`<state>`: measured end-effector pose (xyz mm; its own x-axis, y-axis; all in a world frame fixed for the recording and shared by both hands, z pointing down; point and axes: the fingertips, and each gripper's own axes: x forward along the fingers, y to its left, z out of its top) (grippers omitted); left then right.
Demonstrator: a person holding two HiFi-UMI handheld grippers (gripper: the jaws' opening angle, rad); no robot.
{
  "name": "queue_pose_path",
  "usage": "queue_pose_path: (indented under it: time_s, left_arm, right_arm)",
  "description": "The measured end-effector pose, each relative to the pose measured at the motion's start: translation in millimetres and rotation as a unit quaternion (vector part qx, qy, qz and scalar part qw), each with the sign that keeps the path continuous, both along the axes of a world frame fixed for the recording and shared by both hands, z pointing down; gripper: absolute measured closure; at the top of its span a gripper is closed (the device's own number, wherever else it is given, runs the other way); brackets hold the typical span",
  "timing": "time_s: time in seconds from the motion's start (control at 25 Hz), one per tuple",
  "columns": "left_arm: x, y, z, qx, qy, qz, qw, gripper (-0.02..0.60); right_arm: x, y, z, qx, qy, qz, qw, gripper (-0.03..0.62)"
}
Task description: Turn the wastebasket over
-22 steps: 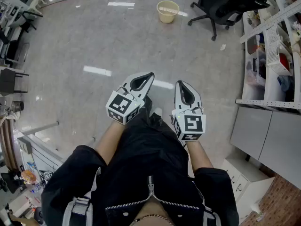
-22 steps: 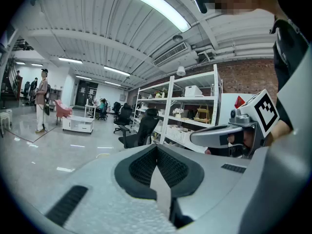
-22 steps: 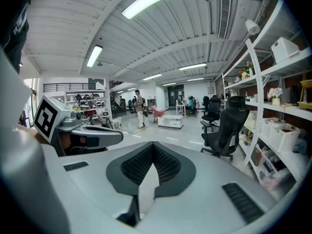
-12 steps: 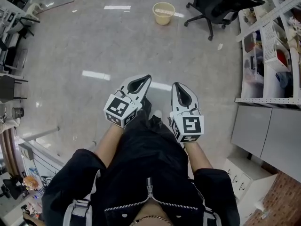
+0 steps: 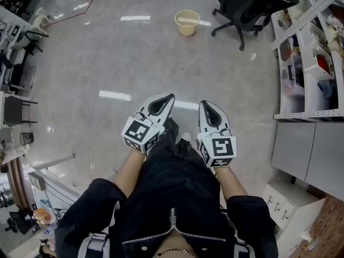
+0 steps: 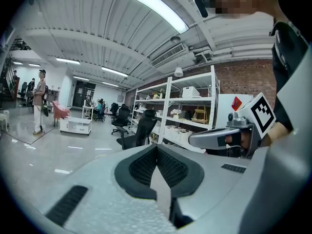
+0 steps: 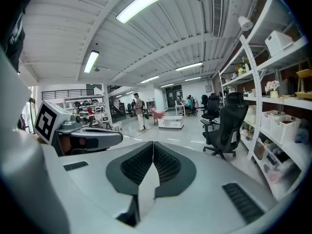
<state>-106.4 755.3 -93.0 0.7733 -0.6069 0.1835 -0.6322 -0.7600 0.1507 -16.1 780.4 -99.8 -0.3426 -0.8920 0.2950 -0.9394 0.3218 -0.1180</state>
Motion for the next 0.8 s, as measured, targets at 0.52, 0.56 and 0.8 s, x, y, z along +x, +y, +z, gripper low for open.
queue_pose_path:
  time_s: [0.52,0.56,0.8]
  left_arm:
    - [3,-8,-14,0.023,-0.016,-0.006,0.9996,0.577]
    - [3,-10,-13,0.022,-0.016,-0.006,0.9996,0.577]
    - [1,-40,-2,0.007,-0.006,-0.005,0.9999,0.577]
  right_arm:
    - [4,-8,-7,0.005,-0.028,-0.015,0.999,0.583]
    - [3,-11,-6,0.004,-0.029,-0.016,0.999,0.583]
    - [2,-33,0,-0.007,-0.027,-0.016,0.999,0.583]
